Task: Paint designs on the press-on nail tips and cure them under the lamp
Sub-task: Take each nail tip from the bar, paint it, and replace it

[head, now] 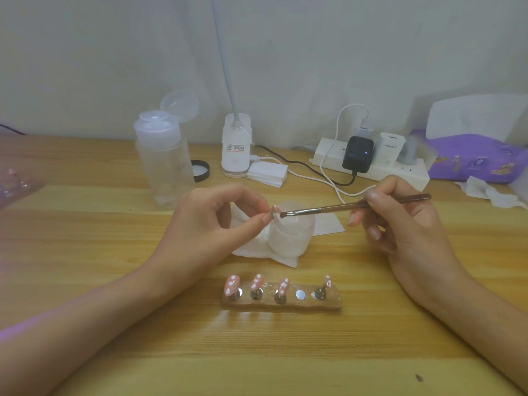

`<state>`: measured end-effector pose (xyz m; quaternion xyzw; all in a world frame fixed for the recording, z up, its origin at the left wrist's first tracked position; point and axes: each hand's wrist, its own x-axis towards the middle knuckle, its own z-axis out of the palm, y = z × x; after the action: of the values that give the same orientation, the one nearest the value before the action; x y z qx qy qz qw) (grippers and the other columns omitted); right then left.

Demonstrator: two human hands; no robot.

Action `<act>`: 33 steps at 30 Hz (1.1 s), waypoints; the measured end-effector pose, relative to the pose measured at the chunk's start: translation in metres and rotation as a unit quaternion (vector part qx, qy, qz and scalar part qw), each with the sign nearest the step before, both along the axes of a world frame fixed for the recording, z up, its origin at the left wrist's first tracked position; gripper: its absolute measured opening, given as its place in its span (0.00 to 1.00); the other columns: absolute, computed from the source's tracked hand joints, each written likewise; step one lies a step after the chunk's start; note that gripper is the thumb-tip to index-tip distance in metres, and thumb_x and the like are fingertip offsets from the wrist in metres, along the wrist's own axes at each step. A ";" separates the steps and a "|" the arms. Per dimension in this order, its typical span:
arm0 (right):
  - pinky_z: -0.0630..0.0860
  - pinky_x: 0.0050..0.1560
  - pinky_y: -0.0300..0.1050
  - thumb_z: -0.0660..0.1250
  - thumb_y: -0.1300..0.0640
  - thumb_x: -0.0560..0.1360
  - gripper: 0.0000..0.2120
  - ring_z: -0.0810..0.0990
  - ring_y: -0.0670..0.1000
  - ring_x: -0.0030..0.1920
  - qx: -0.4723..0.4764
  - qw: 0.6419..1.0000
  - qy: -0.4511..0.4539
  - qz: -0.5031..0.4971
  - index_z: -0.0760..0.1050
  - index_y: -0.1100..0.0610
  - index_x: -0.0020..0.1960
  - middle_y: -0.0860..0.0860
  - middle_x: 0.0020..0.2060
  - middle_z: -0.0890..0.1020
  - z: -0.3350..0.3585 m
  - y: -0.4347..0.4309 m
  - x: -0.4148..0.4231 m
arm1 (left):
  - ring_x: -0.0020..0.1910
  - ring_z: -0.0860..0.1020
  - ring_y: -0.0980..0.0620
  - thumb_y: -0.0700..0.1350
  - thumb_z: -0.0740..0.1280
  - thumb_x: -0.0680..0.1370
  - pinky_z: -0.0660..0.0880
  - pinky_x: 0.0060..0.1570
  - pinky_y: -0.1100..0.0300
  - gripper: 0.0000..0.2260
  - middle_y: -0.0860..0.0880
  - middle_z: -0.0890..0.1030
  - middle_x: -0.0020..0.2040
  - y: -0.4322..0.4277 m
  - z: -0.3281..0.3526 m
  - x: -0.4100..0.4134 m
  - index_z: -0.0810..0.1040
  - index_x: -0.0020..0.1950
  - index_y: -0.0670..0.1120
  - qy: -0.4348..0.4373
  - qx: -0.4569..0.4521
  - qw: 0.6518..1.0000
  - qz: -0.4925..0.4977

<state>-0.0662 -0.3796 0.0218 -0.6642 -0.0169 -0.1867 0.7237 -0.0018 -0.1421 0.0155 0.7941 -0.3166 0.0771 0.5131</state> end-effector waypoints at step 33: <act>0.62 0.24 0.32 0.64 0.54 0.75 0.11 0.68 0.44 0.25 0.024 1.000 0.000 0.009 0.72 0.49 0.34 0.51 0.30 0.81 0.000 -0.002 -0.001 | 0.31 0.72 0.59 0.45 0.72 0.75 0.68 0.37 0.73 0.03 0.60 0.83 0.44 -0.001 -0.003 0.006 0.82 0.42 0.52 -0.060 0.004 0.997 -0.039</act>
<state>-0.0670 -0.3819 0.0220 -0.6466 -0.0185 -0.1808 0.7409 0.0045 -0.1426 0.0126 0.7773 -0.3775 0.1036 0.4925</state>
